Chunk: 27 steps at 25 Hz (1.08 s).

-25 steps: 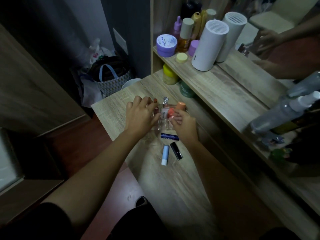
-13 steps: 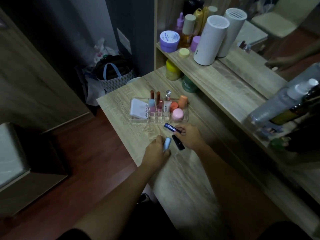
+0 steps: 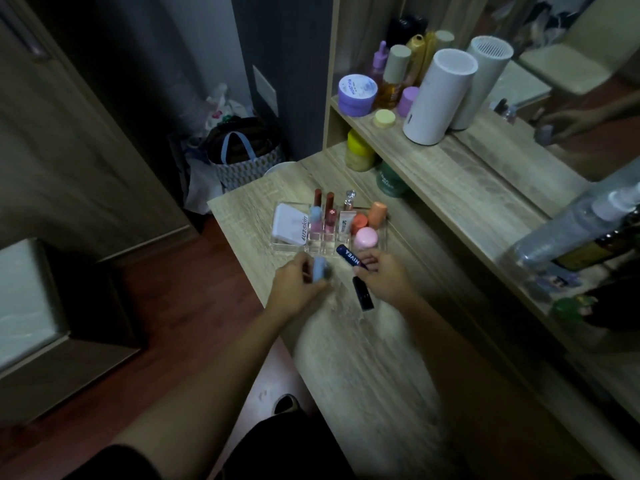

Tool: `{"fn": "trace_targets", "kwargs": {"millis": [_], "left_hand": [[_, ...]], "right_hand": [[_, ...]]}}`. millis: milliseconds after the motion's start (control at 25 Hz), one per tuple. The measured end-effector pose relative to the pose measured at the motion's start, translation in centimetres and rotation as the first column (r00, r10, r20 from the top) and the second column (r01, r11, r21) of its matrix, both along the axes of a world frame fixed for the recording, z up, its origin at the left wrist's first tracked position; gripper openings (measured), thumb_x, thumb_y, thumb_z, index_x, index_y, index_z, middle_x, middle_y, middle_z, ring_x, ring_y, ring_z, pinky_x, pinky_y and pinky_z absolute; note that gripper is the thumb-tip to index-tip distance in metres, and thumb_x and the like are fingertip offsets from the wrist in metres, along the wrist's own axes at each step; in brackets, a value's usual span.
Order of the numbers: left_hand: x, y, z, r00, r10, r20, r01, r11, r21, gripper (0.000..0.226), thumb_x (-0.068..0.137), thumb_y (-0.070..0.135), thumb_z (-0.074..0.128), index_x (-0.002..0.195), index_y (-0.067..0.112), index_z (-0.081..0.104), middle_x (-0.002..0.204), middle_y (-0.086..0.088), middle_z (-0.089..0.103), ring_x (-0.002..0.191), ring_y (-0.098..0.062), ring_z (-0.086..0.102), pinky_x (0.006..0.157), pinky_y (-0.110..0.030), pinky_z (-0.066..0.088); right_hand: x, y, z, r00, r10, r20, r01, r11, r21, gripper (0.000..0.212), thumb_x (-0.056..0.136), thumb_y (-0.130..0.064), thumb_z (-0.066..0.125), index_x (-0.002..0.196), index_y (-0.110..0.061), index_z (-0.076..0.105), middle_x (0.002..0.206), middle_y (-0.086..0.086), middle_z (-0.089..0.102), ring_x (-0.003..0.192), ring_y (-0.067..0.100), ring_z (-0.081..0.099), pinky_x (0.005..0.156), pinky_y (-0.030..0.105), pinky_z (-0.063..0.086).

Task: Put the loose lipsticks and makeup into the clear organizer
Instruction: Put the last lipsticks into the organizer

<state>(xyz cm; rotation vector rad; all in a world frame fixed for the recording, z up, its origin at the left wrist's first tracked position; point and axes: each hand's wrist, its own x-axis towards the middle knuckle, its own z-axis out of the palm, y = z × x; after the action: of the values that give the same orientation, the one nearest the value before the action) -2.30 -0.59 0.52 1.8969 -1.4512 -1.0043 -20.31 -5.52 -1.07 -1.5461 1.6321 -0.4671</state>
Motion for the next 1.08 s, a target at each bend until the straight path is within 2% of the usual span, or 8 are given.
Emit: {"fn": "trace_targets", "kwargs": {"millis": [120, 200, 240, 320, 440, 680, 880, 1080], "left_hand": [[1.2, -1.8, 1.0, 0.998, 0.044, -0.047, -0.049, 0.994, -0.1, 0.024, 0.072, 0.014, 0.075, 0.091, 0.009, 0.06, 0.086, -0.005, 0.069, 0.078, -0.019, 0.066, 0.071, -0.02, 0.051], [1.8, -2.9, 1.5, 0.994, 0.098, -0.038, -0.104, 0.979, -0.177, 0.022, 0.074, 0.011, 0.074, 0.093, 0.011, 0.063, 0.082, -0.001, 0.068, 0.074, -0.014, 0.064, 0.061, -0.005, 0.043], [1.9, -3.3, 1.7, 0.991, 0.123, -0.043, -0.129, 0.97, -0.206, 0.021, 0.075, 0.01, 0.073, 0.094, 0.01, 0.064, 0.081, -0.001, 0.068, 0.073, -0.013, 0.063, 0.06, -0.005, 0.042], [2.1, -4.1, 1.8, 0.99, 0.135, -0.048, -0.143, 0.962, -0.232, 0.019, 0.076, 0.01, 0.071, 0.094, 0.009, 0.064, 0.08, -0.003, 0.069, 0.072, -0.013, 0.062, 0.059, -0.009, 0.042], [2.0, -4.8, 1.6, 0.995, 0.095, -0.032, -0.1, 0.966, -0.238, 0.016, 0.077, 0.012, 0.071, 0.091, 0.011, 0.063, 0.076, 0.0, 0.066, 0.064, -0.008, 0.06, 0.057, -0.004, 0.042], [1.8, -5.4, 0.6, 0.997, 0.038, 0.069, -0.023, 0.976, -0.216, 0.02, 0.079, 0.012, 0.07, 0.098, 0.007, 0.063, 0.086, -0.011, 0.072, 0.077, -0.022, 0.065, 0.073, -0.03, 0.049], [1.5, -5.9, 0.1, 0.989, -0.019, 0.147, 0.057, 0.965, -0.256, 0.018, 0.082, 0.013, 0.066, 0.097, 0.005, 0.063, 0.088, -0.013, 0.072, 0.078, -0.025, 0.065, 0.073, -0.034, 0.052], [1.4, -6.1, -0.7, 0.983, 0.033, 0.179, 0.009, 0.974, -0.226, 0.017, 0.084, 0.016, 0.064, 0.095, 0.004, 0.062, 0.087, -0.015, 0.072, 0.078, -0.027, 0.066, 0.069, -0.032, 0.049]], "right_hand": [[1.6, 0.2, 1.2, 0.983, -0.012, 0.183, 0.014, 1.0, -0.011, 0.031, 0.088, -0.011, 0.062, 0.118, -0.011, 0.055, 0.098, -0.005, 0.061, 0.077, -0.009, 0.055, 0.058, 0.005, 0.046], [2.8, -0.1, 1.7, 0.962, -0.035, 0.269, 0.052, 0.997, -0.057, 0.037, 0.089, -0.008, 0.06, 0.125, -0.011, 0.051, 0.09, -0.015, 0.058, 0.074, -0.012, 0.058, 0.058, -0.003, 0.044], [3.4, -0.2, 1.9, 0.956, -0.047, 0.29, 0.077, 0.993, -0.092, 0.038, 0.089, -0.007, 0.06, 0.125, -0.01, 0.051, 0.088, -0.021, 0.055, 0.074, -0.016, 0.06, 0.061, -0.005, 0.043], [4.5, -0.5, 2.0, 0.943, -0.091, 0.319, 0.149, 0.975, -0.162, 0.035, 0.086, -0.006, 0.063, 0.12, -0.006, 0.056, 0.087, -0.024, 0.053, 0.077, -0.014, 0.062, 0.067, 0.002, 0.048], [5.9, -0.7, 1.5, 0.948, -0.156, 0.276, 0.229, 0.94, -0.255, 0.029, 0.083, -0.012, 0.068, 0.111, -0.011, 0.061, 0.089, -0.024, 0.054, 0.089, 0.005, 0.062, 0.075, 0.019, 0.052], [6.8, -0.8, 0.1, 0.97, -0.183, 0.16, 0.222, 0.936, -0.275, 0.031, 0.08, -0.005, 0.069, 0.111, -0.007, 0.063, 0.104, 0.012, 0.07, 0.092, 0.021, 0.067, 0.081, 0.034, 0.057], [7.2, -1.0, -0.1, 0.982, -0.186, 0.028, 0.187, 0.95, -0.251, 0.03, 0.084, -0.005, 0.065, 0.114, -0.003, 0.063, 0.105, 0.016, 0.069, 0.096, 0.026, 0.065, 0.087, 0.04, 0.055], [7.4, -1.2, 0.2, 0.984, -0.171, -0.053, 0.152, 0.956, -0.251, 0.026, 0.085, -0.007, 0.063, 0.111, -0.004, 0.064, 0.106, 0.014, 0.068, 0.099, 0.026, 0.063, 0.087, 0.036, 0.053]]}}
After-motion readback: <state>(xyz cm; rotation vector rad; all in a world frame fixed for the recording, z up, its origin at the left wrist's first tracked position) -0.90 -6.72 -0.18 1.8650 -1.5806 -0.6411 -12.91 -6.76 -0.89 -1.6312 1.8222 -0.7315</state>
